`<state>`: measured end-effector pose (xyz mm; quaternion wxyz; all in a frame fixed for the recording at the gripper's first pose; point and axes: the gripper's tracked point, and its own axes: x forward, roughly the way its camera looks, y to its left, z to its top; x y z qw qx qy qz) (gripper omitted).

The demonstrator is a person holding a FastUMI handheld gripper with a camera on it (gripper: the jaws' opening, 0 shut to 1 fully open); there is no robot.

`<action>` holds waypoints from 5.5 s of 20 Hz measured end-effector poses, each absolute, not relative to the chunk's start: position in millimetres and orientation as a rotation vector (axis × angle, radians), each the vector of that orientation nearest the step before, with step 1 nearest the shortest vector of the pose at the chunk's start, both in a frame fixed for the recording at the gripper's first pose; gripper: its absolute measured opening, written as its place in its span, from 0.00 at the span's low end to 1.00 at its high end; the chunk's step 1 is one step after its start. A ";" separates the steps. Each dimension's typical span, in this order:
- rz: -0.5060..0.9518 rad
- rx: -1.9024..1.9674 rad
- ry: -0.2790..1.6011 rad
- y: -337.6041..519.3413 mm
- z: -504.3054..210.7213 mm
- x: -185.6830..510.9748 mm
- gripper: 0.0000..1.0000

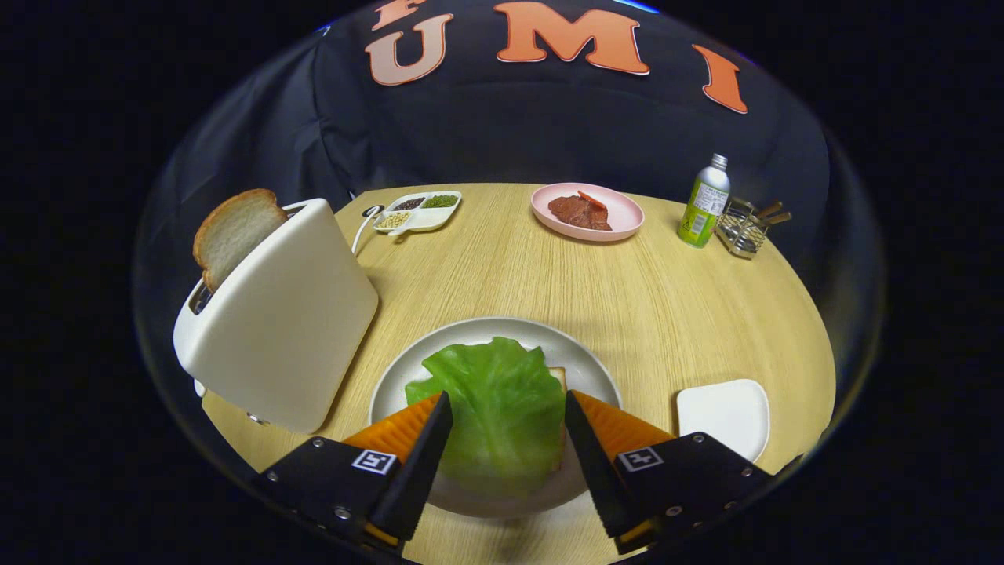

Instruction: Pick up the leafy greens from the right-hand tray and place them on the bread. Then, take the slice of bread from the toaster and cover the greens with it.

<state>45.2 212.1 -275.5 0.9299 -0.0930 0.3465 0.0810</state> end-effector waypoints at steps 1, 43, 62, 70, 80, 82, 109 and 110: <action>0.160 -0.193 0.706 212.7 -270.6 44.3 0.92; 0.314 -0.204 0.738 428.6 -172.0 45.1 0.54; 0.388 -0.078 0.668 427.5 -115.4 30.6 0.11; 0.397 -0.036 0.627 408.3 -89.8 27.8 0.11; 0.366 0.015 0.636 351.2 -88.1 31.7 0.11; 0.357 0.028 0.642 335.8 -91.5 34.4 0.11; 0.401 0.092 0.900 219.3 -228.6 57.6 0.11; 0.400 0.091 0.904 215.5 -230.9 59.9 0.11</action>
